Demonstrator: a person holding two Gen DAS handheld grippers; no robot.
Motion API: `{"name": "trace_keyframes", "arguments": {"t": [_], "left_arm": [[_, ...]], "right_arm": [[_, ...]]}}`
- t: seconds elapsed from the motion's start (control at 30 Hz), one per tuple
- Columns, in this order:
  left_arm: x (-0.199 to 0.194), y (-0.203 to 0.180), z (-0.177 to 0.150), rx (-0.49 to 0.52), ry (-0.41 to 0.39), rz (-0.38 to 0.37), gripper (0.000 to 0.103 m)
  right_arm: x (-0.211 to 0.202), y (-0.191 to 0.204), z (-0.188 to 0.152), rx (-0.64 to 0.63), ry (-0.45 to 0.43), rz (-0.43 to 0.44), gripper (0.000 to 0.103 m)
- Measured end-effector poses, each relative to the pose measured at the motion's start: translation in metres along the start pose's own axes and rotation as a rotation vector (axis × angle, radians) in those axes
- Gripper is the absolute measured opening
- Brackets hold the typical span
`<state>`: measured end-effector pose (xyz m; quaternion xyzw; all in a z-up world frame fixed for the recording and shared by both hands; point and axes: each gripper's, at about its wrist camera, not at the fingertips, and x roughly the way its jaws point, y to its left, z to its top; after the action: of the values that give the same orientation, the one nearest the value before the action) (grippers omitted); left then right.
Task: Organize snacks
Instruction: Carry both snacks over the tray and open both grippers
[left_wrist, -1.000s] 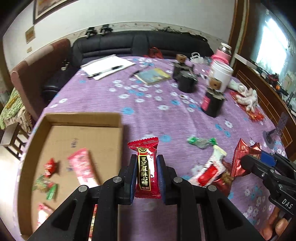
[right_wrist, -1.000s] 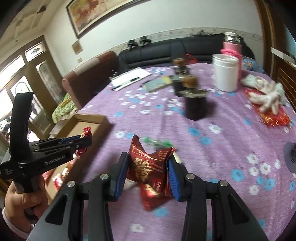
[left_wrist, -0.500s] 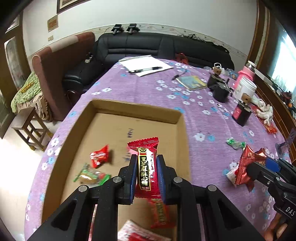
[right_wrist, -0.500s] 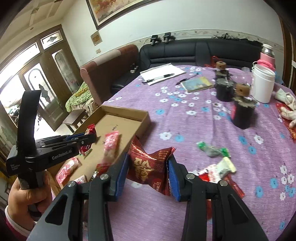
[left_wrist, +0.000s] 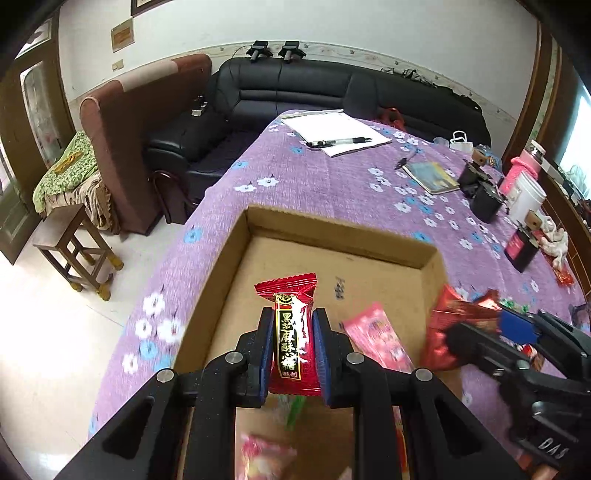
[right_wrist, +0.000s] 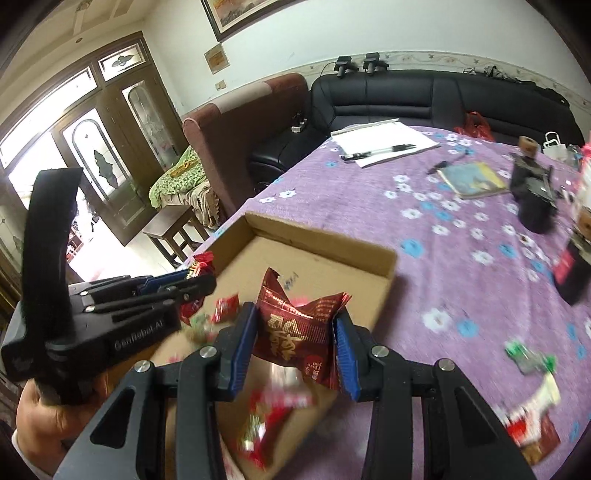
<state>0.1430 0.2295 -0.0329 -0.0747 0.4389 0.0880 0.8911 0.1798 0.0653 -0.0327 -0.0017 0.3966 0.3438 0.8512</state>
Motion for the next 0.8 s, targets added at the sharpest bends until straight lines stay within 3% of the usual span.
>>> {"name": "trace_keyframes", "arguments": {"t": [0.23,0.8], "left_arm": [[0.033,0.002,0.018,0.009,0.044,0.012,0.021],[0.074,0.0,0.027,0.01,0.116,0.058,0.022]], "right_arm": [[0.043,-0.002,0.015,0.019,0.034,-0.029,0.04],[0.072,-0.009,0.015,0.023,0.102,-0.055,0.041]]}}
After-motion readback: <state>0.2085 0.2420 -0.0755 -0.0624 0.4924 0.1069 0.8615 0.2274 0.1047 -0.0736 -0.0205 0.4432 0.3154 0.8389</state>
